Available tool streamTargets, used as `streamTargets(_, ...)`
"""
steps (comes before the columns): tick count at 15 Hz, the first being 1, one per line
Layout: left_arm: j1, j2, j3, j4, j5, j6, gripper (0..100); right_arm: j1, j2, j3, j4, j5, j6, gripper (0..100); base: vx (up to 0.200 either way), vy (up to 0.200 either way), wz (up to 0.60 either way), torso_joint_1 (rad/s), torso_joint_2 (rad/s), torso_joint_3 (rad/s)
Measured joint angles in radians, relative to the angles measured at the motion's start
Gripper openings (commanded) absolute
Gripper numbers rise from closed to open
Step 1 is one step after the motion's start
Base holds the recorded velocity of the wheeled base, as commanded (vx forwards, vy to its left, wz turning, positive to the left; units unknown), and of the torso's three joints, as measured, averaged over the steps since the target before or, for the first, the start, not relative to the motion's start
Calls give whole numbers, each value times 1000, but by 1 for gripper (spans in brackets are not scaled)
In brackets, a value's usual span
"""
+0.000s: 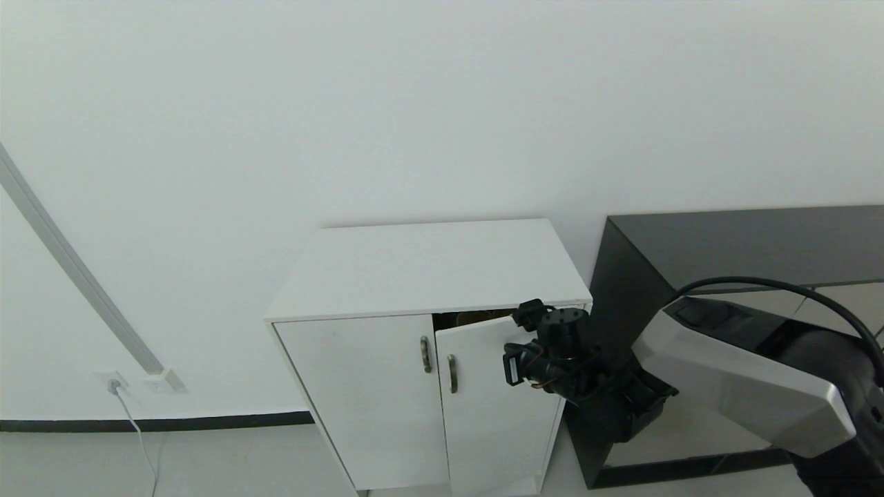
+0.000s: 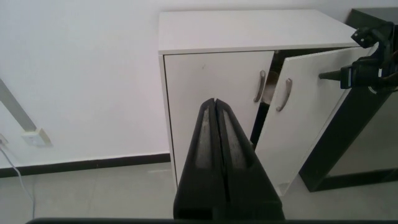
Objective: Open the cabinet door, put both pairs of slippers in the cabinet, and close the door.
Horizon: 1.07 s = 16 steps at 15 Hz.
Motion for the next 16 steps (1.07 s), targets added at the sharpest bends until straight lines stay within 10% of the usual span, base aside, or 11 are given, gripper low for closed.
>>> streamTargets(16, 0, 0, 0, 0, 0, 0, 0, -49, 43, -114, 73, 0, -1, 0, 0, 0, 0, 0, 0, 0)
